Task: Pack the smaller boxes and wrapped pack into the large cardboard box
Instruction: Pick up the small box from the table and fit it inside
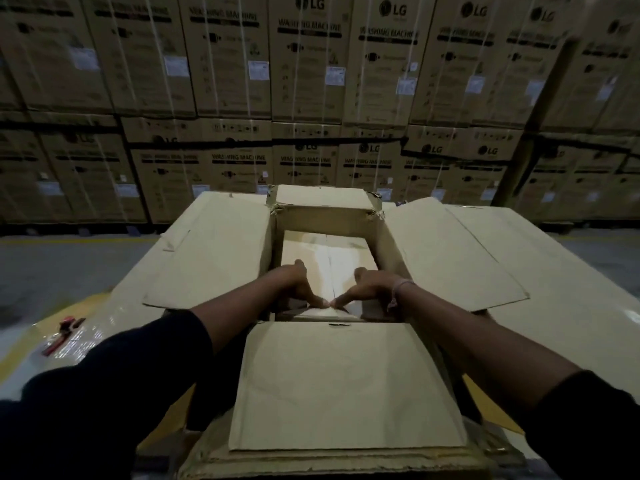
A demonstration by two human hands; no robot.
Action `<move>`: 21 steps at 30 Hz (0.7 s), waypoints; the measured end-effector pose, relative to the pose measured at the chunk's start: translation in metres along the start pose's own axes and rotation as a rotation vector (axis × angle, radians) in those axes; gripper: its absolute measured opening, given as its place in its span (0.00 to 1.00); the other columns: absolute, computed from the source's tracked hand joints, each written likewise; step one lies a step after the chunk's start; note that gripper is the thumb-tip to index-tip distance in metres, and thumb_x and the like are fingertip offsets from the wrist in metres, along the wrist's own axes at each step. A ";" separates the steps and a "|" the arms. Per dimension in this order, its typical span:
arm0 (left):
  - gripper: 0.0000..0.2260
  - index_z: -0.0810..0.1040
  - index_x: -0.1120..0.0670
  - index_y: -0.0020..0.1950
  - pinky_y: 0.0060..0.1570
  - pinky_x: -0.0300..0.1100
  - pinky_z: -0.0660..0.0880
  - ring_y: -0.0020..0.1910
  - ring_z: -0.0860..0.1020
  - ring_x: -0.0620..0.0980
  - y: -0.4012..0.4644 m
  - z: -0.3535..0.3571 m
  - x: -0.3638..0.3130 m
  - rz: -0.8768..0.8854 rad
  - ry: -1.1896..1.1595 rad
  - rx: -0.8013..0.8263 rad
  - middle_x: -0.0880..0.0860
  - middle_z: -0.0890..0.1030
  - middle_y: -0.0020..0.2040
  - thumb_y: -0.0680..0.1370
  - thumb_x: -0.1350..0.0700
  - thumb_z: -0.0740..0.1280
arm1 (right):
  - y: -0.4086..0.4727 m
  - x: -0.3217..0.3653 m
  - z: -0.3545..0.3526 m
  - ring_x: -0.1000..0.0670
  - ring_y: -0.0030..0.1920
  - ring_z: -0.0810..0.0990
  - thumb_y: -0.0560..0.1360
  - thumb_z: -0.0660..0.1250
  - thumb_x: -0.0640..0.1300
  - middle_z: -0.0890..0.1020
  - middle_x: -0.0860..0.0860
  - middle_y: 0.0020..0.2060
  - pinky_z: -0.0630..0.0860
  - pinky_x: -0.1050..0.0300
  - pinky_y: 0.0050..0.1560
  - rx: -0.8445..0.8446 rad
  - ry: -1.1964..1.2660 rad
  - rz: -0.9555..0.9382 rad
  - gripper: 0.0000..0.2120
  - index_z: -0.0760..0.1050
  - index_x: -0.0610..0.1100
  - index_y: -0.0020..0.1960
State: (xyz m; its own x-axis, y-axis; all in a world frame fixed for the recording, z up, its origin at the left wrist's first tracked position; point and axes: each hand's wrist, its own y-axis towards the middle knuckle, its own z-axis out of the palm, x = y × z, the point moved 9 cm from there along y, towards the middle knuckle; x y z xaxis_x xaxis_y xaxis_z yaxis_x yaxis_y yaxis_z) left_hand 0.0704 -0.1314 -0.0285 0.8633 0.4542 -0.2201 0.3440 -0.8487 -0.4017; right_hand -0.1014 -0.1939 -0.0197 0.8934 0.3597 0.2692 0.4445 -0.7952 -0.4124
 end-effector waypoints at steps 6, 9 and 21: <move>0.40 0.70 0.64 0.71 0.63 0.48 0.77 0.57 0.80 0.55 0.015 0.049 0.026 -0.245 0.069 0.329 0.56 0.81 0.63 0.71 0.38 0.77 | 0.015 0.005 0.042 0.47 0.46 0.79 0.70 0.78 0.61 0.72 0.44 0.72 0.81 0.52 0.44 0.201 -0.085 0.063 0.51 0.55 0.45 0.82; 0.32 0.74 0.60 0.59 0.61 0.46 0.76 0.56 0.79 0.53 0.015 0.053 0.030 -0.271 0.061 0.386 0.52 0.80 0.57 0.70 0.36 0.76 | 0.018 0.002 0.043 0.42 0.62 0.78 0.70 0.73 0.68 0.71 0.44 0.74 0.80 0.50 0.56 0.165 -0.235 0.041 0.53 0.52 0.47 0.83; 0.59 0.34 0.46 0.82 0.70 0.71 0.61 0.77 0.55 0.76 0.044 0.024 -0.015 -0.154 0.231 0.001 0.72 0.47 0.80 0.67 0.24 0.67 | 0.018 -0.011 0.043 0.34 0.79 0.57 0.65 0.68 0.80 0.50 0.36 0.81 0.69 0.40 0.73 0.129 -0.353 0.037 0.64 0.43 0.47 0.85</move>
State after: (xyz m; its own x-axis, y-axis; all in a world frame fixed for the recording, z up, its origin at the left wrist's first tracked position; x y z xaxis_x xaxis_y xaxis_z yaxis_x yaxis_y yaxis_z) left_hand 0.0639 -0.1688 -0.0644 0.8621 0.5040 0.0527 0.4779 -0.7740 -0.4154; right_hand -0.1000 -0.1913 -0.0670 0.8664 0.4964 -0.0552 0.3963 -0.7506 -0.5288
